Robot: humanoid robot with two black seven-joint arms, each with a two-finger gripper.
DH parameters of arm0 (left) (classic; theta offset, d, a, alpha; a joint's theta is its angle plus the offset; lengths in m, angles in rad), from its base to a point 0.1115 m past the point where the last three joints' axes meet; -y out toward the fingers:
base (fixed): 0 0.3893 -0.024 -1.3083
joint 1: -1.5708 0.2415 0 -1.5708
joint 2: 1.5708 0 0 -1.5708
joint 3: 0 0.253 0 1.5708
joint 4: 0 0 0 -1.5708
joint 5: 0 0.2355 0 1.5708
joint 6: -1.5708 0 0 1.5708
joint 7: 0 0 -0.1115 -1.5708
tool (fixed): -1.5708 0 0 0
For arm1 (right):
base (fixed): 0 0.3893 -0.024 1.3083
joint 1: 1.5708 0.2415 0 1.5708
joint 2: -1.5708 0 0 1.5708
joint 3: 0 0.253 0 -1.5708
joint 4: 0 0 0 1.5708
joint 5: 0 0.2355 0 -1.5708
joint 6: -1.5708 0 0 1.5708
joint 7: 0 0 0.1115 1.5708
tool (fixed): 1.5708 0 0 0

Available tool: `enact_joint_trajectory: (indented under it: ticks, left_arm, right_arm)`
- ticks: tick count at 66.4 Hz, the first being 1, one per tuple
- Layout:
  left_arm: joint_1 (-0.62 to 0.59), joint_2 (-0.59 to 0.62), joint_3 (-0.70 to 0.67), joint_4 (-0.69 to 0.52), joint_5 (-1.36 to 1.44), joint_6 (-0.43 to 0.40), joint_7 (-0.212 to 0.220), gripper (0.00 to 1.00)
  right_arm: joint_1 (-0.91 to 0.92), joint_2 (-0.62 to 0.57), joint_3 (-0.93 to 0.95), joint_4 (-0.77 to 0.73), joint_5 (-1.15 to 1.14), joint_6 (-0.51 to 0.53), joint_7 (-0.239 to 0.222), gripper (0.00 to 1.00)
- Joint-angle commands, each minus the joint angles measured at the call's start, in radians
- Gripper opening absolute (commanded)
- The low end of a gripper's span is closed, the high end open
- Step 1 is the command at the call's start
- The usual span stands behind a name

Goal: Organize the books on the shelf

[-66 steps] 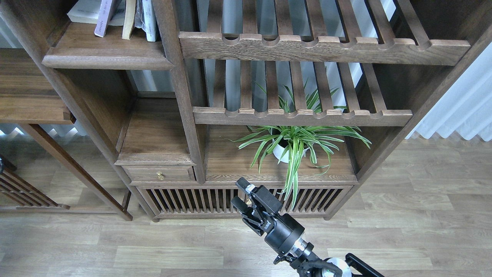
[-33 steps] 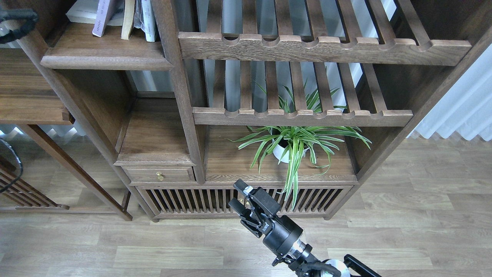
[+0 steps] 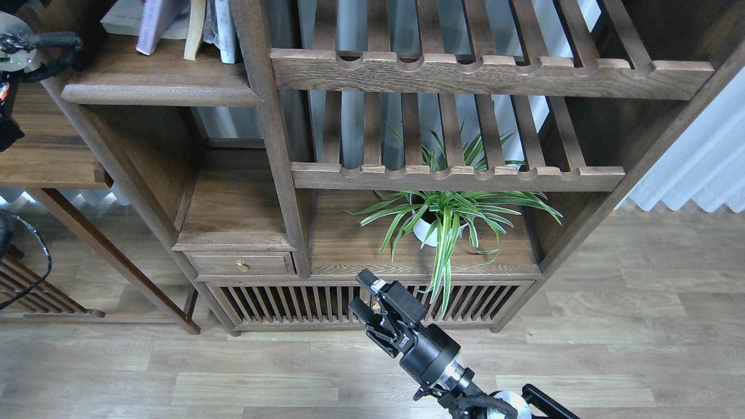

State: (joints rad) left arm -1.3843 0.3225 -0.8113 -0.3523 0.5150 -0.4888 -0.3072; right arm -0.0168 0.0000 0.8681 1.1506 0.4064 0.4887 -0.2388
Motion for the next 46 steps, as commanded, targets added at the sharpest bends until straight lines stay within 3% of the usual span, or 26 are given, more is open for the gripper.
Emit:
enact_joint_trajectory:
  ticks: [1, 21, 46]
  left_arm:
    - [0.002, -0.007, 0.000, 0.000, -0.023, 0.000, -0.036, 0.65]
    - [0.027, -0.002, -0.019, -0.050, -0.242, 0.000, -0.036, 0.73]
    - [0.192, 0.092, -0.063, -0.353, -0.335, 0.000, -0.013, 0.76]
  right_arm:
    - [0.000, 0.000, 0.000, 0.000, 0.000, 0.000, 0.001, 0.99]
    - [0.000, 0.000, 0.002, 0.000, 0.002, 0.000, 0.001, 0.99]
    - [-0.006, 0.000, 0.005, 0.000, 0.002, 0.000, 0.004, 0.99]
